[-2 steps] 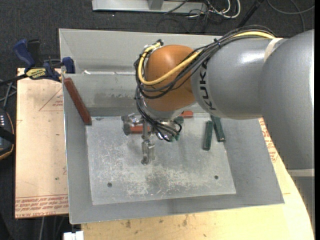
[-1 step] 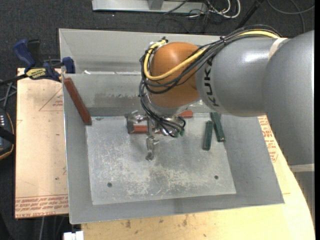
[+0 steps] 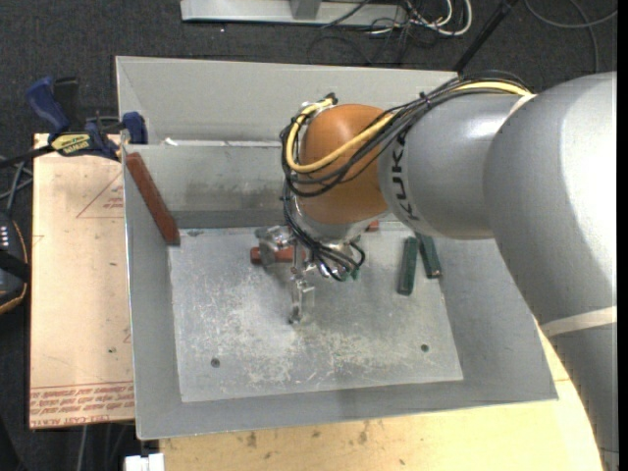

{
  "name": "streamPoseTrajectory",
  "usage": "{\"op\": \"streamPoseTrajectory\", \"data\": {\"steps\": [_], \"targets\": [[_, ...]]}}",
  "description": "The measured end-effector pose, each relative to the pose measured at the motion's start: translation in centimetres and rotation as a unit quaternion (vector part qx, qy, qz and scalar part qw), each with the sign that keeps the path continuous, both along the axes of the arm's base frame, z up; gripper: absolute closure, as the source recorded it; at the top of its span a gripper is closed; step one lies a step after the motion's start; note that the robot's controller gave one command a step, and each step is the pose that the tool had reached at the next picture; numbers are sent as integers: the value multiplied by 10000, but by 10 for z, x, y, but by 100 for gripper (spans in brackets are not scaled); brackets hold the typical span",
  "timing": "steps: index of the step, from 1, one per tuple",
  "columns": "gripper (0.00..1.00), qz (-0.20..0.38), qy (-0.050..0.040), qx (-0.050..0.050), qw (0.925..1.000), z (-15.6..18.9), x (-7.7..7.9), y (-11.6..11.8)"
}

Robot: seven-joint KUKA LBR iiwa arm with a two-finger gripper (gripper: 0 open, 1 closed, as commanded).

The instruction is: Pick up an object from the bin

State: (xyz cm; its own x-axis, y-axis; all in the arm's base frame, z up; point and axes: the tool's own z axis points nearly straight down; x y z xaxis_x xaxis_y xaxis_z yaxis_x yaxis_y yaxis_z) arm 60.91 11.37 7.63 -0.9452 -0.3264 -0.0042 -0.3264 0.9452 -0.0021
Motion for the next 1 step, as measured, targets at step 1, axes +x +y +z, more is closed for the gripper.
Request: {"op": "streamPoseTrajectory", "data": {"steps": [1], "targets": [[0,79,10,23,10000,2,16,-16]]}}
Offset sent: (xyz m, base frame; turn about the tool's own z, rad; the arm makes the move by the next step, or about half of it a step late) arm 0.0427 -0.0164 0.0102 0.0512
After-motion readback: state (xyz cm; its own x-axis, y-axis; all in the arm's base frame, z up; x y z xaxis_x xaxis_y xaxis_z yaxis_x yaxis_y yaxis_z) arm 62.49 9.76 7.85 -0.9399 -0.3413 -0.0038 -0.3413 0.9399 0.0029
